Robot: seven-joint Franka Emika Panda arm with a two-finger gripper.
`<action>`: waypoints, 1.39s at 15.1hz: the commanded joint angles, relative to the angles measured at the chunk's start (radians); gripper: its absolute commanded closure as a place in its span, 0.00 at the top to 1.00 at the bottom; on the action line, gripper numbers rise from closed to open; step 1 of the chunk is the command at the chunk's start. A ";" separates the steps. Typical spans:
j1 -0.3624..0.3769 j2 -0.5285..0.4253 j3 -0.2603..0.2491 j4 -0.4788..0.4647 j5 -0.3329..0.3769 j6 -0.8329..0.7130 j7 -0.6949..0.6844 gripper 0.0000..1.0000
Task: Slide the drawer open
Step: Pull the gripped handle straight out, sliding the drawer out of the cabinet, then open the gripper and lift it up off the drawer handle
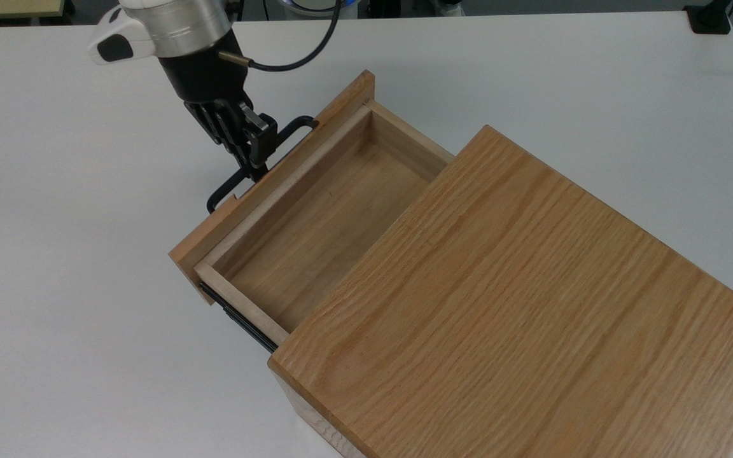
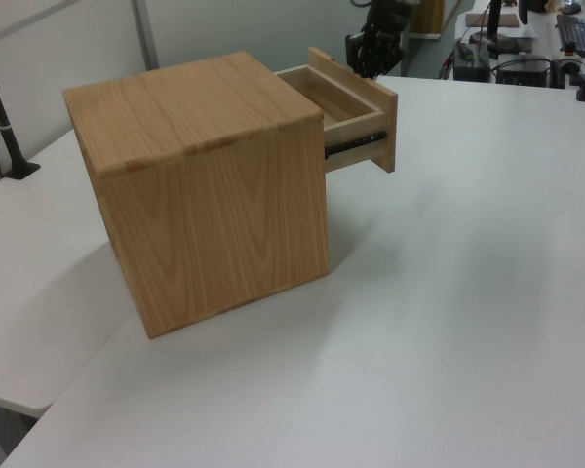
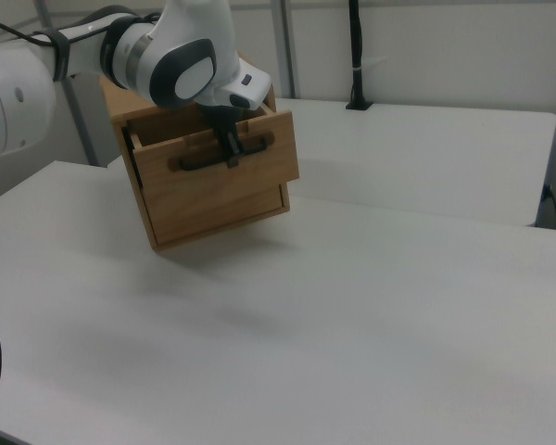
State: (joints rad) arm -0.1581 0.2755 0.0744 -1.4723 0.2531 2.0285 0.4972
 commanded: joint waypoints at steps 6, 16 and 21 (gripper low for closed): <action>-0.061 -0.078 -0.007 -0.025 -0.032 -0.086 -0.130 0.12; -0.092 -0.090 -0.022 -0.025 -0.034 -0.140 -0.201 1.00; -0.094 -0.122 -0.022 -0.014 -0.060 -0.200 -0.200 1.00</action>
State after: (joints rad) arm -0.2569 0.2014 0.0621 -1.4743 0.2100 1.8907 0.3156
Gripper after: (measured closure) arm 0.256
